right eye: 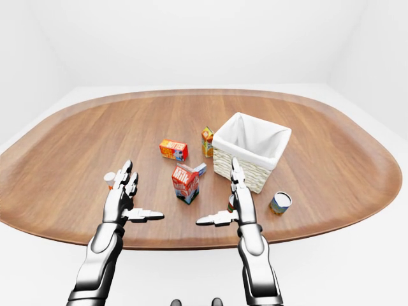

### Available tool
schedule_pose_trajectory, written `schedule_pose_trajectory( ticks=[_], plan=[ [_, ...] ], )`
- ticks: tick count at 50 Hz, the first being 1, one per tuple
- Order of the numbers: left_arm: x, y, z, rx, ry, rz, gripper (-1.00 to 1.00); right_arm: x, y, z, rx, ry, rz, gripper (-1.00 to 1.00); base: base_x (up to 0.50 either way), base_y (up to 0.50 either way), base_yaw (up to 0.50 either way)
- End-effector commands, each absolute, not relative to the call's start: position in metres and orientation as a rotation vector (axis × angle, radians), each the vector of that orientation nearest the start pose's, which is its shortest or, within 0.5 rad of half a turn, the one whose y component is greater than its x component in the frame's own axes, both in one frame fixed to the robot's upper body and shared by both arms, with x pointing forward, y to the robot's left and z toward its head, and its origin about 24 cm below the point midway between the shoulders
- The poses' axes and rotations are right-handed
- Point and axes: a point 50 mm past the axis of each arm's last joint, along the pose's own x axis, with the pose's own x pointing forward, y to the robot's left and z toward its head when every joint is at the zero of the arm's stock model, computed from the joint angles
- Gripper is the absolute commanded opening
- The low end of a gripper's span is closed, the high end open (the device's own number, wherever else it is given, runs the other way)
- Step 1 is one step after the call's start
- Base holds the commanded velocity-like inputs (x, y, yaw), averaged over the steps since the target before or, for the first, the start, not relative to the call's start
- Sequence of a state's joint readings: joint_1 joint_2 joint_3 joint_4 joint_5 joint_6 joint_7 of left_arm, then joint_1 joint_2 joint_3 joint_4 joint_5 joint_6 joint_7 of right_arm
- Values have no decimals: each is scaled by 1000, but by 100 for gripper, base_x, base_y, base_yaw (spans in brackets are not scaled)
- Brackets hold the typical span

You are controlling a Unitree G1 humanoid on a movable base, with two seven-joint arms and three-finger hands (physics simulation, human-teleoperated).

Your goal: Pick up the tomato sauce, and put it in the basket.

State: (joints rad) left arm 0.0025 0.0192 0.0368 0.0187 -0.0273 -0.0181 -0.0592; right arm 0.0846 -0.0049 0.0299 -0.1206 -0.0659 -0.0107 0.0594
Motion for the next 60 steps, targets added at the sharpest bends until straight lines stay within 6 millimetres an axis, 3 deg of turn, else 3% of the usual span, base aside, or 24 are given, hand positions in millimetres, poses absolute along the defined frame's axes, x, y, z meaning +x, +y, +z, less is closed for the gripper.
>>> schedule_pose_trajectory(
  ticks=[1,19,28,34,60],
  plan=[
    [253,159,39,-8,2,-23,100,237,-144,50,-75,-36,73,100,0,0,0],
    [254,159,38,-10,3,-23,100,234,-144,46,-119,-40,65,100,22,0,0],
    [254,158,37,-17,8,-25,100,211,-147,23,-273,28,33,100,0,0,0],
    [254,158,36,-13,12,-23,100,193,-142,-4,-304,150,67,100,0,0,0],
    [253,158,34,-9,10,-27,100,215,-175,-31,-453,254,-101,100,0,0,0]
  ],
)
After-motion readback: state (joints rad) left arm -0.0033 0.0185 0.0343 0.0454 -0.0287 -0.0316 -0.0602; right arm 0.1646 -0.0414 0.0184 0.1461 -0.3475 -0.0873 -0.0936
